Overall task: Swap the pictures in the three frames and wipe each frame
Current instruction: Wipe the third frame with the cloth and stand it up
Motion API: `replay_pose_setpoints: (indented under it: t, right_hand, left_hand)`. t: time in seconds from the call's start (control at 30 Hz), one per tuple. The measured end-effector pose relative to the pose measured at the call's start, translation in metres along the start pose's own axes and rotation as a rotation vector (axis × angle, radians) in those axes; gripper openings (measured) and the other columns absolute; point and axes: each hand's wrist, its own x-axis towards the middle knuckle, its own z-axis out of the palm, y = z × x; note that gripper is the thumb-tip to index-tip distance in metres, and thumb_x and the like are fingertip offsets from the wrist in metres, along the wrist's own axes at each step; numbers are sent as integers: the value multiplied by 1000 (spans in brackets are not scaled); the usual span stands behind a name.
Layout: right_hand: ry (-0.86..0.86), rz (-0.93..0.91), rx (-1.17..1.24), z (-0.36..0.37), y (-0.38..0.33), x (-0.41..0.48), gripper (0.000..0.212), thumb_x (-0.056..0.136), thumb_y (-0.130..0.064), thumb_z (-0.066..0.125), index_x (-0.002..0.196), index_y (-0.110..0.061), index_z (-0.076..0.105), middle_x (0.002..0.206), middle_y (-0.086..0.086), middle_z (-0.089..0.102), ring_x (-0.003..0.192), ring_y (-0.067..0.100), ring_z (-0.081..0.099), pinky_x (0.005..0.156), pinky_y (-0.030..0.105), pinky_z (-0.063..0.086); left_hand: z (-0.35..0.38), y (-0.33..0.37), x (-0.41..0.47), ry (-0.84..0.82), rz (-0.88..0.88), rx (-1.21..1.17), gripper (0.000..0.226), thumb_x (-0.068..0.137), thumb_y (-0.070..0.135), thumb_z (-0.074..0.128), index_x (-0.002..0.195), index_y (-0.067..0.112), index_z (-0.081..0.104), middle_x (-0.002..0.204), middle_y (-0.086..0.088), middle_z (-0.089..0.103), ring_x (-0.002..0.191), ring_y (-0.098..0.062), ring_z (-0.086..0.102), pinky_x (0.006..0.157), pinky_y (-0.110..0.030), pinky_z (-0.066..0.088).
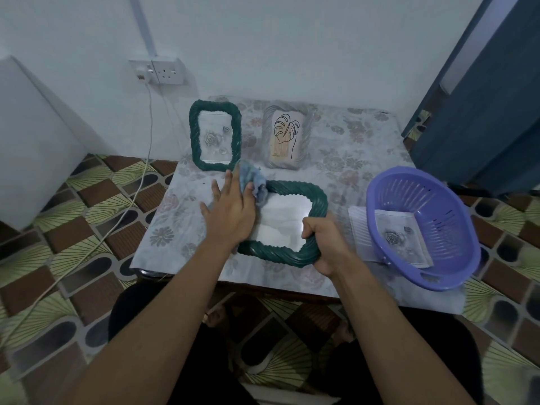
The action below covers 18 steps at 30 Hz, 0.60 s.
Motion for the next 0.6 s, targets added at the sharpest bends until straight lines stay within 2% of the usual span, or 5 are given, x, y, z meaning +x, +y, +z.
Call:
replay_pose_setpoints:
  t: [0.1, 0.2, 0.3, 0.4, 0.6]
  right_hand:
    - [4, -18, -16, 2, -1, 0, 43, 49, 3, 45, 66, -20, 13, 66, 2, 11, 61, 22, 6, 52, 33, 10]
    - [-8, -9, -52, 1, -1, 0, 39, 58, 8, 43, 54, -24, 21, 52, -5, 19, 45, 11, 15, 43, 23, 15]
    - [-35, 11, -4, -1, 3, 0, 18, 53, 4, 45, 63, -11, 44, 60, 5, 41, 54, 20, 37, 52, 29, 28]
    - [-55, 28, 21, -4, 6, -3, 25, 57, 7, 43, 76, -3, 56, 70, 8, 52, 64, 25, 49, 59, 32, 42]
    - [-38, 51, -91, -8, 0, -9, 31, 56, 7, 48, 68, -16, 30, 52, -8, 34, 39, 6, 30, 40, 20, 26]
  left_hand:
    - [2, 7, -3, 58, 32, -95, 64, 98, 56, 7, 157, 33, 5, 165, 3, 8, 152, -29, 4, 121, -58, 3]
    - [6, 25, -22, 31, 160, 49, 50, 101, 54, 3, 151, 51, -3, 160, 22, -11, 151, -21, -10, 114, -63, -12]
    - [9, 32, -43, -25, 387, 100, 47, 97, 58, -1, 144, 61, -7, 154, 34, -18, 148, -10, -21, 110, -62, -24]
    - [4, 23, -42, -51, 464, 152, 46, 96, 58, 0, 143, 64, -2, 156, 33, -9, 150, -8, -11, 113, -58, -19]
    - [-15, 0, -9, -112, 119, 247, 61, 98, 46, 6, 145, 29, 41, 164, 10, -10, 151, -20, 8, 119, -58, -2]
